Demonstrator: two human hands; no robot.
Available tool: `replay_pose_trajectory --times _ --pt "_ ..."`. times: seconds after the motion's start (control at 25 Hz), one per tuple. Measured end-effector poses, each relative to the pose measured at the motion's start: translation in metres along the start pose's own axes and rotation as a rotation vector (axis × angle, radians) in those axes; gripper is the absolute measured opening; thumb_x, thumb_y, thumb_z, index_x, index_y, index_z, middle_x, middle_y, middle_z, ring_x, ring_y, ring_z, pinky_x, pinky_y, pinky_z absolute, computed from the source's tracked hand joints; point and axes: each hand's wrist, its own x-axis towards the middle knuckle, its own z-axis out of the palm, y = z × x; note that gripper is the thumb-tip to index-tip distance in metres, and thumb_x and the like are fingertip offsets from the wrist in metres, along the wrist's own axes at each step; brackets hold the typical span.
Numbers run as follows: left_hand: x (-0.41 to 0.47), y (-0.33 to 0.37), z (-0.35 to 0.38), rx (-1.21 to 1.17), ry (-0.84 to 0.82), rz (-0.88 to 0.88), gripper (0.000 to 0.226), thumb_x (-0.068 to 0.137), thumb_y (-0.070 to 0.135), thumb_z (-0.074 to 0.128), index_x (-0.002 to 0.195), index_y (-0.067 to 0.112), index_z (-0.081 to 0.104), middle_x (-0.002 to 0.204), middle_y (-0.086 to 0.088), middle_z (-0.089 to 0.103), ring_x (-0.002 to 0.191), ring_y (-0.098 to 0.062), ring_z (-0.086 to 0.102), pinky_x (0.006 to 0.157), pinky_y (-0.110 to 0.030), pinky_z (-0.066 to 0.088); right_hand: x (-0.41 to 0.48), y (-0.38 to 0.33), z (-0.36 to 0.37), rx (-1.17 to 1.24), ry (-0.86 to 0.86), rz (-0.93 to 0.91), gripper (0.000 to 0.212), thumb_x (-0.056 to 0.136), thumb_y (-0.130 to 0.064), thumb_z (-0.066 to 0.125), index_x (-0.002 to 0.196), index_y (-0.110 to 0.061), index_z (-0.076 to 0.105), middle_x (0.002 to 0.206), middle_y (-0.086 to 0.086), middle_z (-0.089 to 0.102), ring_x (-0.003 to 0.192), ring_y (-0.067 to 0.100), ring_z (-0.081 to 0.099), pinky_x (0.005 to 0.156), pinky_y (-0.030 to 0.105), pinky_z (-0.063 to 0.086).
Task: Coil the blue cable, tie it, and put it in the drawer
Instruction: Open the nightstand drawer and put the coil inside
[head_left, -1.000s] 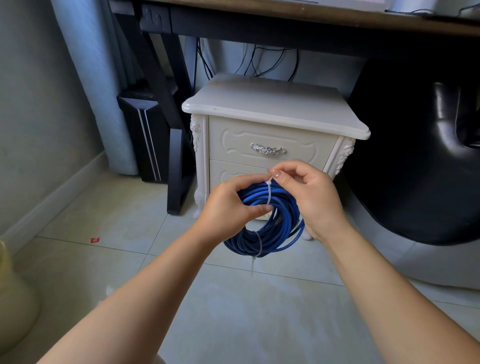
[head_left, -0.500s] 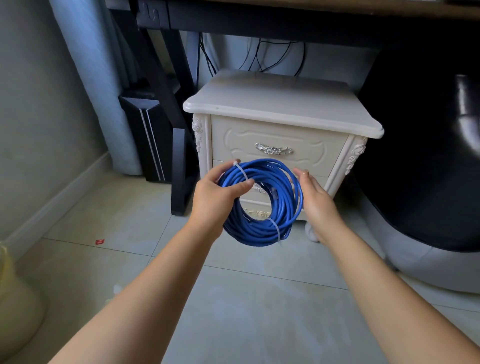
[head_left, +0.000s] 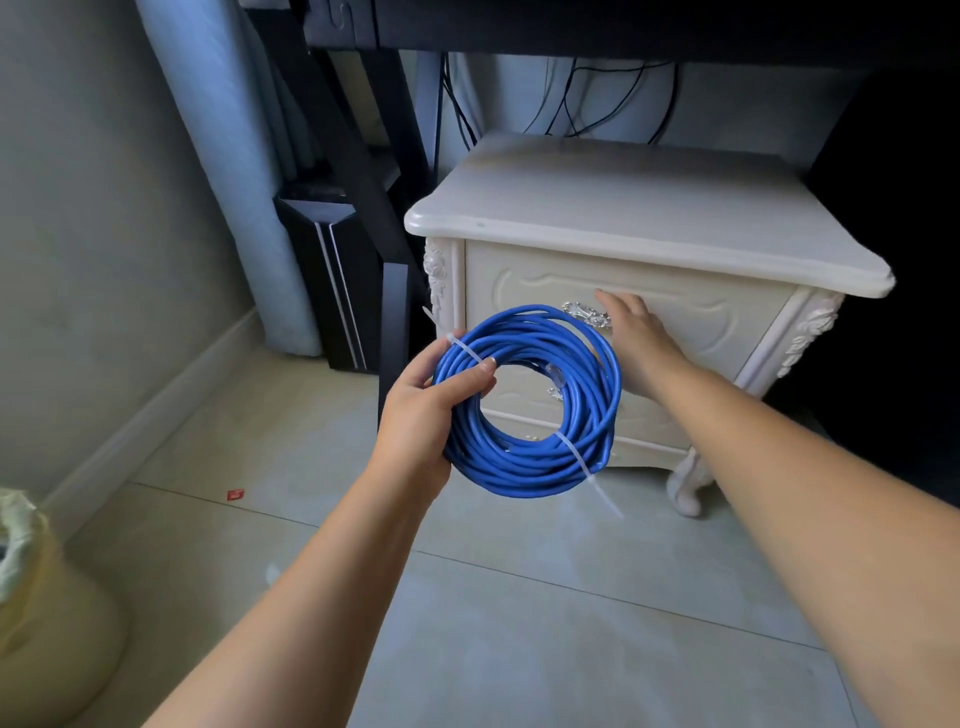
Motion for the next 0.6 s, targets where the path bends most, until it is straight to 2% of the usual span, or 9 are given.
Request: replay_pose_trajectory --times 0.12,0.28,0.36,0.44,0.52,0.6 --pt "0.002 0.003 -0.002 -0.036 -0.019 0.018 0.038 0.082 0.001 0.072 0.116 0.019 0.069 0.11 -0.006 0.074 0.095 -0.02 0.071 0.092 -0.029 0.055 0.007 0.0 0.005 0.012 -0.012 0.027 0.062 0.09 -0.037 0.051 0.148 -0.02 0.036 0.152 0.008 0.033 0.137 0.033 0.033 0.111 0.045 0.033" --pt "-0.001 0.006 -0.005 -0.072 -0.047 0.023 0.044 0.083 0.001 0.071 0.124 0.015 0.066 0.125 -0.009 0.068 0.094 -0.019 0.07 0.09 -0.027 0.055 -0.013 -0.004 0.004 -0.019 0.018 -0.026 0.037 0.084 -0.033 0.047 0.117 -0.024 0.063 0.128 0.001 0.057 0.118 0.024 0.05 0.096 0.037 0.044" --pt "-0.005 0.009 -0.004 -0.084 -0.073 0.018 0.044 0.083 0.001 0.07 0.125 0.014 0.066 0.126 -0.011 0.067 0.096 -0.02 0.07 0.092 -0.028 0.054 -0.034 -0.007 0.002 -0.043 0.056 -0.059 0.021 0.085 -0.031 0.052 0.101 -0.028 0.067 0.115 -0.005 0.064 0.104 0.02 0.056 0.087 0.034 0.048" --pt "-0.012 0.011 0.001 -0.101 -0.093 0.012 0.042 0.084 0.001 0.069 0.123 0.014 0.067 0.125 -0.013 0.067 0.096 -0.021 0.069 0.091 -0.027 0.054 -0.064 -0.012 -0.005 0.014 0.038 -0.105 0.013 0.089 -0.02 0.056 0.097 -0.02 0.067 0.104 -0.007 0.065 0.095 0.017 0.056 0.081 0.033 0.047" --pt "-0.021 0.012 0.009 -0.12 -0.103 -0.006 0.041 0.083 0.001 0.069 0.122 0.013 0.068 0.123 -0.013 0.068 0.094 -0.021 0.069 0.088 -0.026 0.055 -0.098 -0.018 -0.014 0.216 -0.057 -0.097 0.013 0.092 -0.005 0.055 0.1 -0.007 0.066 0.093 -0.007 0.062 0.088 0.014 0.053 0.074 0.028 0.041" --pt "-0.028 0.011 0.017 -0.135 -0.109 -0.023 0.042 0.083 0.002 0.07 0.123 0.012 0.067 0.12 -0.012 0.069 0.093 -0.021 0.068 0.087 -0.025 0.055 -0.124 -0.022 -0.029 0.708 -0.08 0.107 0.024 0.096 -0.008 0.049 0.083 -0.008 0.069 0.075 -0.011 0.068 0.072 0.013 0.06 0.065 0.027 0.045"
